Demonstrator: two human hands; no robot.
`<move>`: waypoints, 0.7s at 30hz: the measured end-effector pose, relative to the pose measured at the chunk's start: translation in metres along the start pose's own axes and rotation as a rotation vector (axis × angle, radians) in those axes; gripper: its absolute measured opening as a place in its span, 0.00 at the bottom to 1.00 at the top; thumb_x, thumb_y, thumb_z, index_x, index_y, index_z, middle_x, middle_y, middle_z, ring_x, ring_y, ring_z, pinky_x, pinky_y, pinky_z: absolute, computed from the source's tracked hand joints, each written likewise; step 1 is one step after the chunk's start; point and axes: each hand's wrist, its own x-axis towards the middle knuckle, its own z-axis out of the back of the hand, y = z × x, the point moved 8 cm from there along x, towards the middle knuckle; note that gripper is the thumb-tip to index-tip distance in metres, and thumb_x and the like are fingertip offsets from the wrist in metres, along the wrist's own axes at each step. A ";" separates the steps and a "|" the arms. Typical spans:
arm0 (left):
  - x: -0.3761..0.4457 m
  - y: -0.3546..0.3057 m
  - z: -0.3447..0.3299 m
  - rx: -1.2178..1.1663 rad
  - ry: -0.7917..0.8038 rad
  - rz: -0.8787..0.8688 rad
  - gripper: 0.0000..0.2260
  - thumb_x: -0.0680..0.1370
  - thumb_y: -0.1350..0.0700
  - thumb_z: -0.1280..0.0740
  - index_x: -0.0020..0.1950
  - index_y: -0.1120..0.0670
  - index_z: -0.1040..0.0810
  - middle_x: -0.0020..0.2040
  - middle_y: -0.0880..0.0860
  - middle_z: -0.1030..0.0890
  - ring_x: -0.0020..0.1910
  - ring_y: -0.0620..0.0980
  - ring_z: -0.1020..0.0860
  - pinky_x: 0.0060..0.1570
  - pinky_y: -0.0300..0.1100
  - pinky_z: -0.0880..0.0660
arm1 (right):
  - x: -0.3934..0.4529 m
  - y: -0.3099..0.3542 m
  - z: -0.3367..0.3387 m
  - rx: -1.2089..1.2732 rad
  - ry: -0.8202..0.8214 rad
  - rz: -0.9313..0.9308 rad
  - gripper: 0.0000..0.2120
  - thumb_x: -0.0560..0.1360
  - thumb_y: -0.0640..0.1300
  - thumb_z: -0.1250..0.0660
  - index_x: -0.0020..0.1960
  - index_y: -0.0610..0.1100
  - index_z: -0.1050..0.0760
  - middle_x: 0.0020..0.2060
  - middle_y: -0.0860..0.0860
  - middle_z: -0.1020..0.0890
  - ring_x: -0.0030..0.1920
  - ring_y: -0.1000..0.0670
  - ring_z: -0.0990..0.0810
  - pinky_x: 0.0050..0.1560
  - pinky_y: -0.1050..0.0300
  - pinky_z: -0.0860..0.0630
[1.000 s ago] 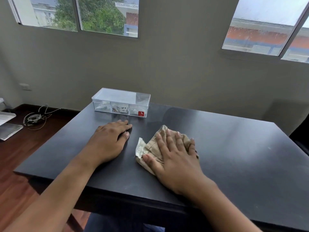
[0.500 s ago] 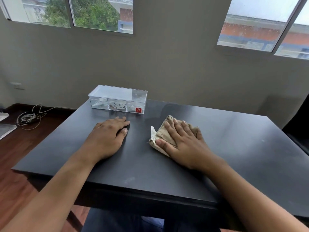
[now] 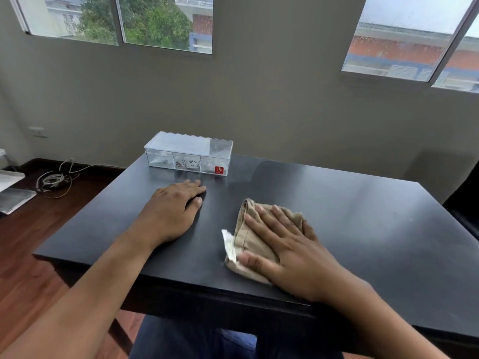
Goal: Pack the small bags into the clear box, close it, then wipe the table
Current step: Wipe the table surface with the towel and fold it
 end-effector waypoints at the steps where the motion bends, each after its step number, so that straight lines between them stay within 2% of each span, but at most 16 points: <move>1: 0.000 -0.001 0.001 0.003 0.000 0.000 0.19 0.83 0.51 0.41 0.74 0.46 0.29 0.77 0.44 0.31 0.78 0.45 0.37 0.74 0.48 0.42 | 0.012 -0.006 0.002 0.009 -0.005 -0.034 0.37 0.75 0.79 0.57 0.80 0.70 0.63 0.81 0.66 0.64 0.79 0.59 0.71 0.79 0.43 0.69; 5: -0.002 -0.003 0.001 0.007 0.008 0.002 0.19 0.83 0.51 0.40 0.74 0.46 0.29 0.77 0.45 0.31 0.78 0.45 0.37 0.75 0.50 0.40 | 0.050 -0.011 0.002 0.016 -0.016 -0.159 0.40 0.75 0.78 0.59 0.82 0.64 0.62 0.83 0.59 0.62 0.82 0.50 0.68 0.77 0.36 0.70; 7: -0.002 -0.004 0.002 0.008 0.008 -0.005 0.19 0.83 0.51 0.40 0.74 0.47 0.28 0.77 0.46 0.31 0.78 0.46 0.36 0.76 0.50 0.40 | 0.048 0.005 -0.004 0.014 -0.009 -0.150 0.39 0.76 0.77 0.60 0.82 0.62 0.64 0.83 0.56 0.64 0.82 0.48 0.68 0.77 0.34 0.71; 10: -0.004 -0.006 0.003 0.008 0.007 -0.017 0.19 0.83 0.52 0.40 0.74 0.48 0.28 0.76 0.46 0.30 0.77 0.47 0.36 0.76 0.51 0.39 | 0.020 0.027 -0.010 0.010 -0.036 -0.044 0.38 0.76 0.76 0.60 0.81 0.64 0.65 0.82 0.59 0.65 0.81 0.51 0.71 0.78 0.37 0.70; 13: -0.005 -0.010 0.003 -0.021 0.011 -0.039 0.18 0.82 0.53 0.39 0.73 0.49 0.27 0.76 0.46 0.29 0.77 0.45 0.36 0.76 0.49 0.39 | -0.012 0.021 -0.009 0.009 -0.036 0.022 0.36 0.77 0.77 0.59 0.80 0.68 0.65 0.80 0.64 0.66 0.78 0.58 0.74 0.79 0.43 0.71; 17: -0.007 -0.015 0.002 -0.052 0.001 -0.055 0.19 0.82 0.55 0.38 0.74 0.50 0.28 0.75 0.47 0.28 0.77 0.44 0.35 0.75 0.46 0.40 | -0.015 -0.018 -0.001 0.018 0.007 -0.068 0.37 0.74 0.80 0.59 0.79 0.71 0.64 0.80 0.66 0.65 0.78 0.60 0.73 0.78 0.41 0.71; 21: -0.007 -0.029 -0.003 -0.114 0.017 -0.079 0.19 0.82 0.56 0.37 0.74 0.50 0.28 0.74 0.46 0.27 0.76 0.43 0.34 0.75 0.42 0.39 | 0.016 -0.031 0.002 0.062 -0.016 -0.205 0.40 0.75 0.78 0.58 0.81 0.65 0.64 0.82 0.60 0.63 0.81 0.53 0.70 0.77 0.37 0.72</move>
